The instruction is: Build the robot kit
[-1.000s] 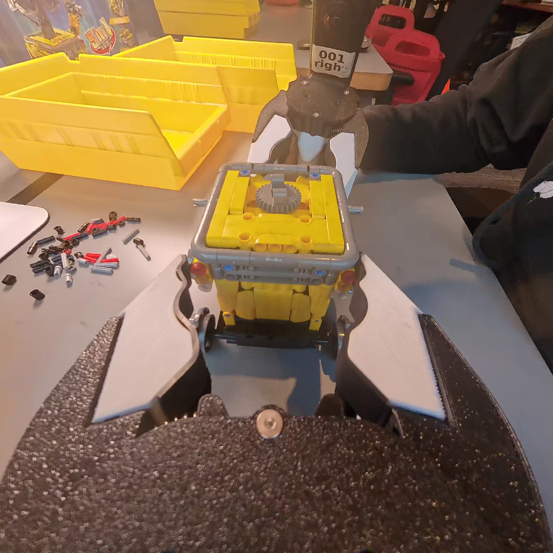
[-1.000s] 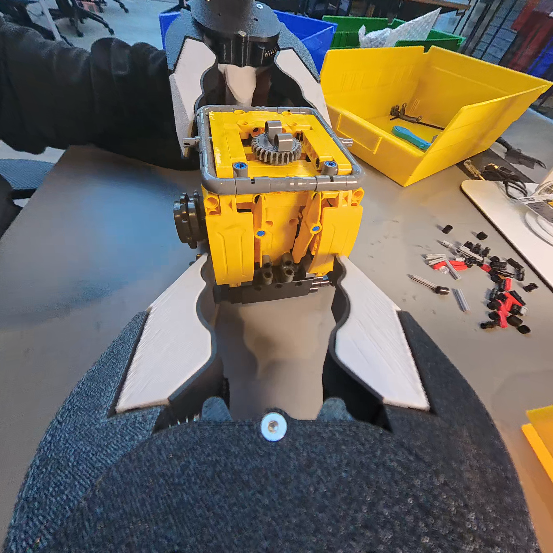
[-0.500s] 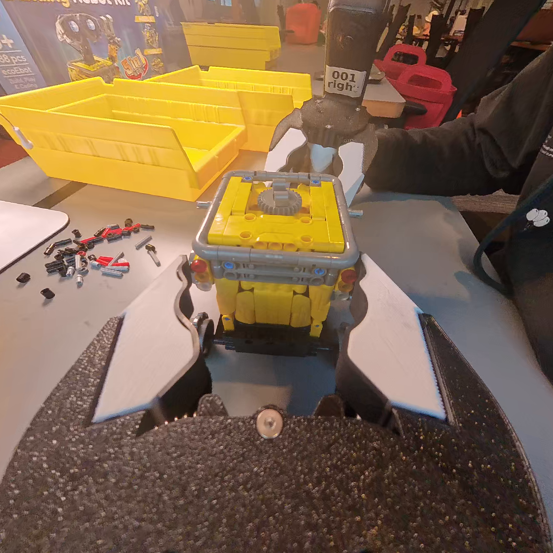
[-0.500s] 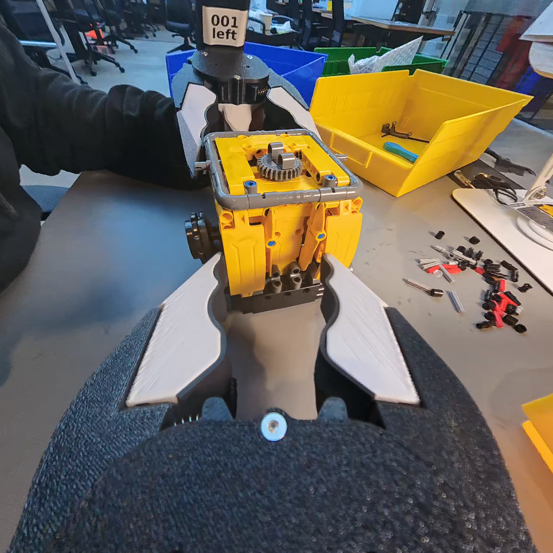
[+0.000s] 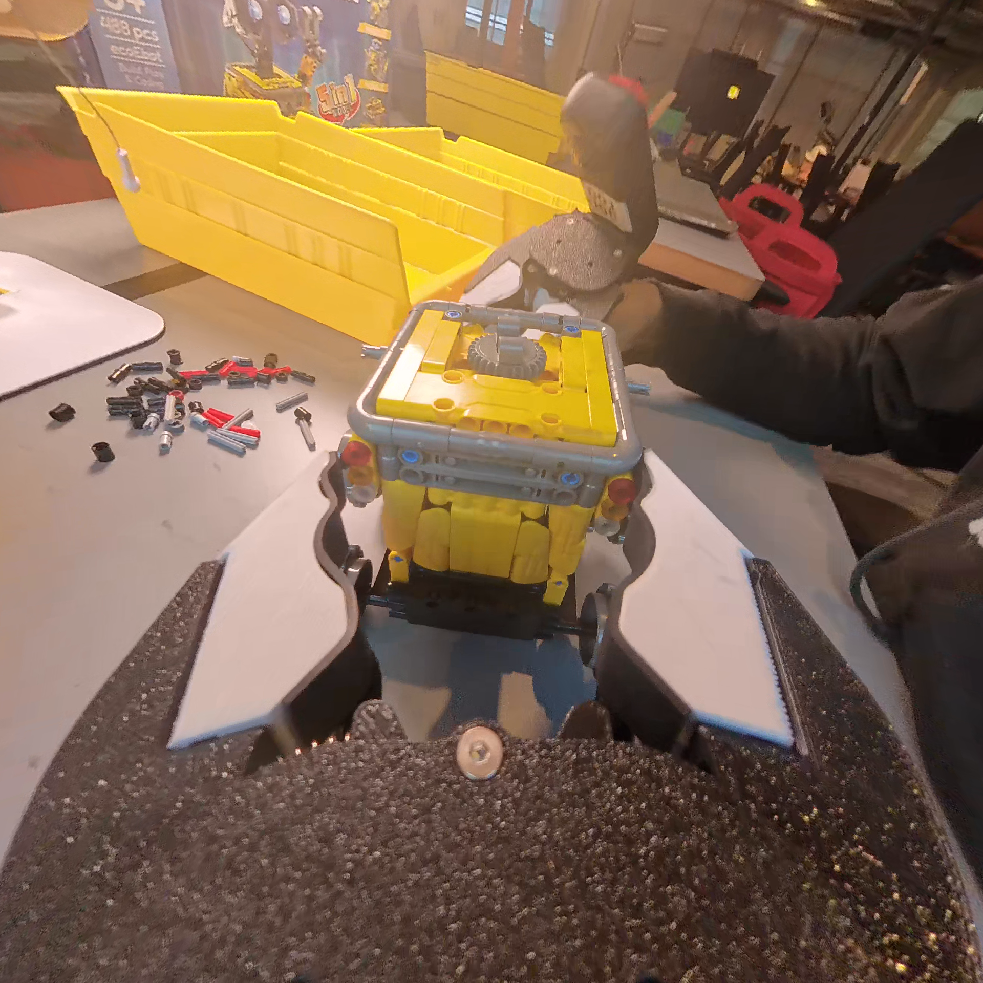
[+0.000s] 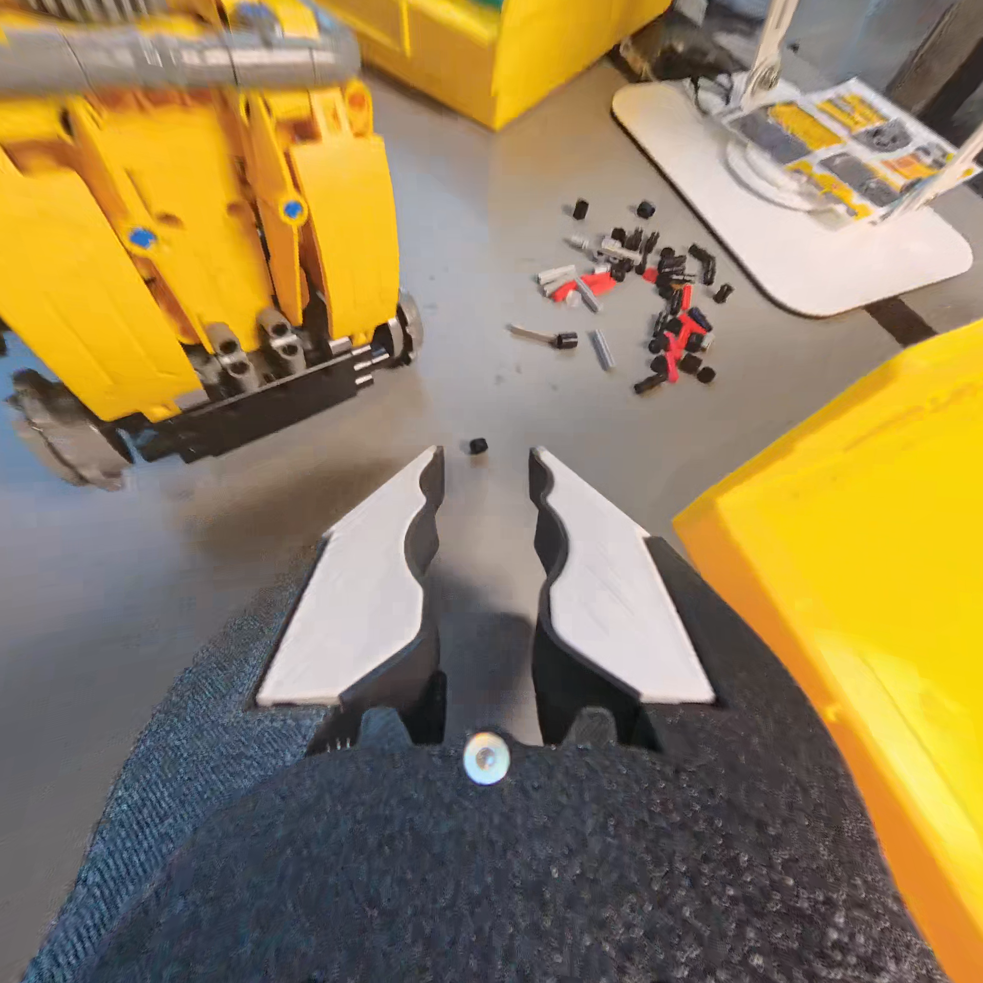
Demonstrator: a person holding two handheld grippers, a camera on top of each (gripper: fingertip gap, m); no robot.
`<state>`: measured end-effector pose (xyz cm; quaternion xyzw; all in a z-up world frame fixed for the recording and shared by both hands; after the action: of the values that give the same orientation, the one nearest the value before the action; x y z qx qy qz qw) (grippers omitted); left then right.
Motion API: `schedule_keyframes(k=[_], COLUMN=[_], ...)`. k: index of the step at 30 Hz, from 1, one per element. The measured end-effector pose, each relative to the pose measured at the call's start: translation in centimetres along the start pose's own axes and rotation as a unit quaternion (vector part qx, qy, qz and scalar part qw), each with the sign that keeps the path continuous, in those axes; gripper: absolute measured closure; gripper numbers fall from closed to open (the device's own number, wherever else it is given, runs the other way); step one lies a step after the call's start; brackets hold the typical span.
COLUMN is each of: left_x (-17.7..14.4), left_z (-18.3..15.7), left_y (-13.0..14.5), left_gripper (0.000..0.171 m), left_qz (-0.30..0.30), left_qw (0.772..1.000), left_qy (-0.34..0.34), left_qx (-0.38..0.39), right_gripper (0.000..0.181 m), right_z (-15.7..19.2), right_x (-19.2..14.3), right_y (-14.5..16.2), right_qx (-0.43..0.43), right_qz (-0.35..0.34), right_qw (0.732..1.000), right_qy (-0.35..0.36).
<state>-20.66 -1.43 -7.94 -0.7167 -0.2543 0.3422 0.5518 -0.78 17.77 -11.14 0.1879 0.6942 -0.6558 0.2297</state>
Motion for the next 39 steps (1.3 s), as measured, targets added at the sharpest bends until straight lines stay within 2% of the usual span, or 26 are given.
schedule_keyframes(k=[2, 8, 14, 20, 26, 29, 35, 39], left_x=[0.0, 0.0, 0.2, 0.5, 0.9, 1.4, 2.0, 1.8], left_z=[0.5, 2.4, 4.8, 6.0, 6.9, 7.4, 8.3, 8.7], left_y=[-0.2, -0.7, -1.0, -0.9, -0.6, -0.6, -0.3, -0.3], left_gripper=[0.067, 0.068, 0.067, 0.068, 0.070, 0.072, 0.071, 0.072], left_qz=[-0.011, -0.033, -0.048, -0.067, -0.075, -0.078, -0.084, -0.076], left_qw=[0.999, 0.990, 0.970, 0.949, 0.915, 0.900, 0.882, 0.882], left_qy=[0.002, 0.013, 0.026, 0.025, 0.053, 0.060, 0.068, 0.082], left_qx=[-0.036, -0.138, -0.238, -0.306, -0.392, -0.424, -0.459, -0.458], right_gripper=[0.153, 0.163, 0.175, 0.175, 0.175, 0.175, 0.175, 0.175], right_z=[0.1, -0.6, -1.0, -0.3, 2.1, 3.0, 3.7, 3.8], right_x=[1.2, 2.1, 2.8, 1.9, -1.2, -2.3, -3.6, -3.7], right_y=[0.0, -0.8, -1.3, -1.0, -2.2, -2.1, -1.4, -1.4], right_qx=[-0.029, -0.029, -0.032, -0.045, -0.016, -0.010, 0.012, 0.024], right_qz=[0.043, 0.072, 0.114, 0.087, 0.003, -0.019, -0.050, -0.065], right_qw=[0.999, 0.997, 0.991, 0.993, 0.992, 0.991, 0.988, 0.985], right_qy=[-0.004, -0.029, -0.058, -0.069, -0.126, -0.132, -0.146, -0.155])
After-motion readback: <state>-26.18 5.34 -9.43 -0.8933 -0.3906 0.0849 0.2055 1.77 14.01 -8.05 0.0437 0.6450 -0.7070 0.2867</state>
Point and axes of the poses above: each gripper's, where its closed fingertips meet, x out along the fingers, y out of its underside, z = x × y across the jaws, the point moved 10 cm from there along -x, back along the fingers, and after that the axes turned 5 degrees about x, right-handed, at the moved point
